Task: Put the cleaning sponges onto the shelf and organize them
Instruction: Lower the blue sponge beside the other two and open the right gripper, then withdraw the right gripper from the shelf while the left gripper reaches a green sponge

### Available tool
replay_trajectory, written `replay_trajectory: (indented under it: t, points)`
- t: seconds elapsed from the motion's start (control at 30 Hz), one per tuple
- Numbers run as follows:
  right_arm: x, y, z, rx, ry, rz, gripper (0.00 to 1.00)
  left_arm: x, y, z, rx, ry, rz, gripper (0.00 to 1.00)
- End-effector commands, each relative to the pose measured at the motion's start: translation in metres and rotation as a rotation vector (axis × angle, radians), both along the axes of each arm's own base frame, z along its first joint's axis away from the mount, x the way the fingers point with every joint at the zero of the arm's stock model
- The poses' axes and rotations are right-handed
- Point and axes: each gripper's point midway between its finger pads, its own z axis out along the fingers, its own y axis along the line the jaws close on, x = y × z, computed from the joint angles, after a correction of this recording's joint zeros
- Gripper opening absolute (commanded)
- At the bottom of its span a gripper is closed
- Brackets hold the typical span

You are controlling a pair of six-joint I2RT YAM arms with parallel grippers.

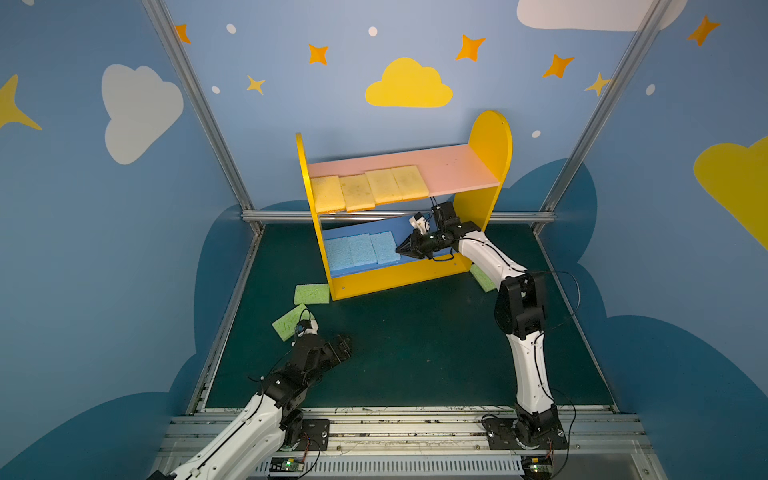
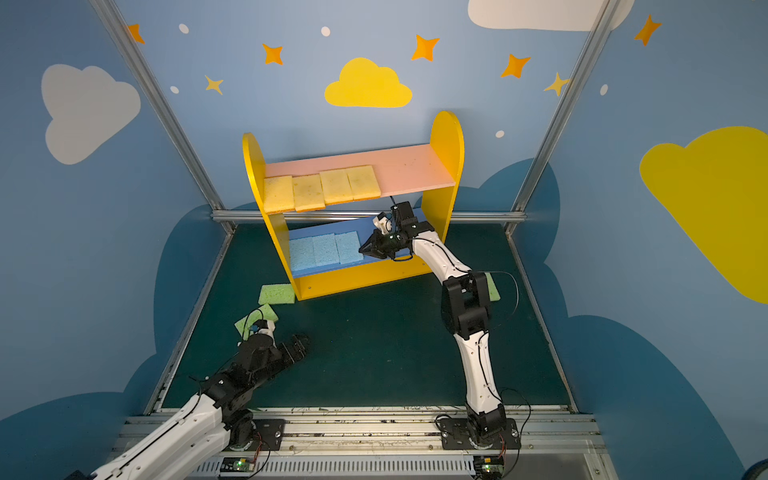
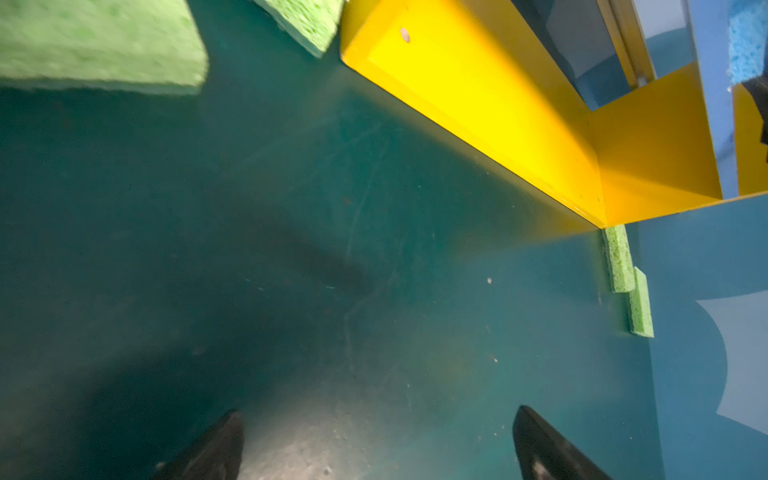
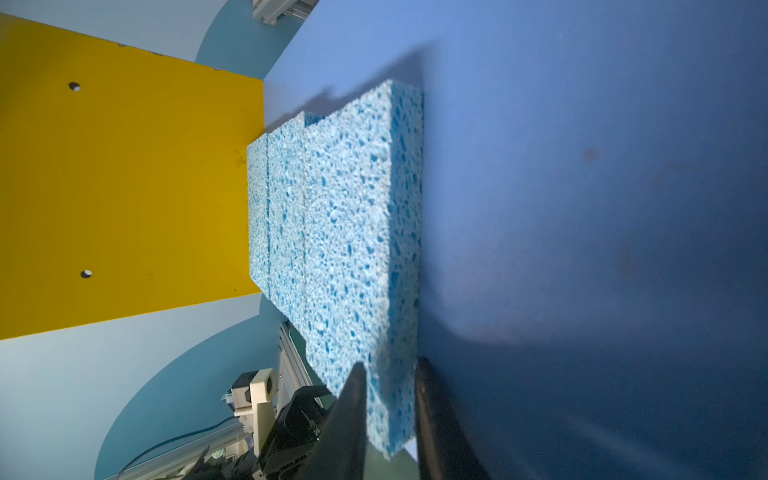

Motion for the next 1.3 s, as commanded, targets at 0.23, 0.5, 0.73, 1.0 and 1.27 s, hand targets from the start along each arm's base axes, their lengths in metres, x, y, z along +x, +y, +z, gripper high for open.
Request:
replay_trajectory:
  t: [0.23,0.5,0.73,1.0,1.27]
  points:
    - [-0.03,-0.029,0.047,0.027,-0.124,-0.023,0.4,0.021,0.049,0.035,0.066,-0.011,0.151,0.99]
    - [-0.068,-0.056,0.022,0.022,-0.093,-0.086,0.39,0.05,0.092,0.035,0.078,0.039,0.285,1.0]
    - [-0.114,-0.077,-0.021,0.006,-0.052,-0.125,0.35,0.082,0.12,0.05,0.164,-0.014,0.383,0.99]
    - [-0.149,-0.076,-0.046,-0.015,-0.01,-0.092,0.33,0.112,0.129,0.031,0.169,0.038,0.404,0.99]
    - [-0.157,-0.075,-0.051,-0.023,-0.004,-0.079,0.32,0.125,0.108,-0.01,0.03,0.149,0.294,0.98]
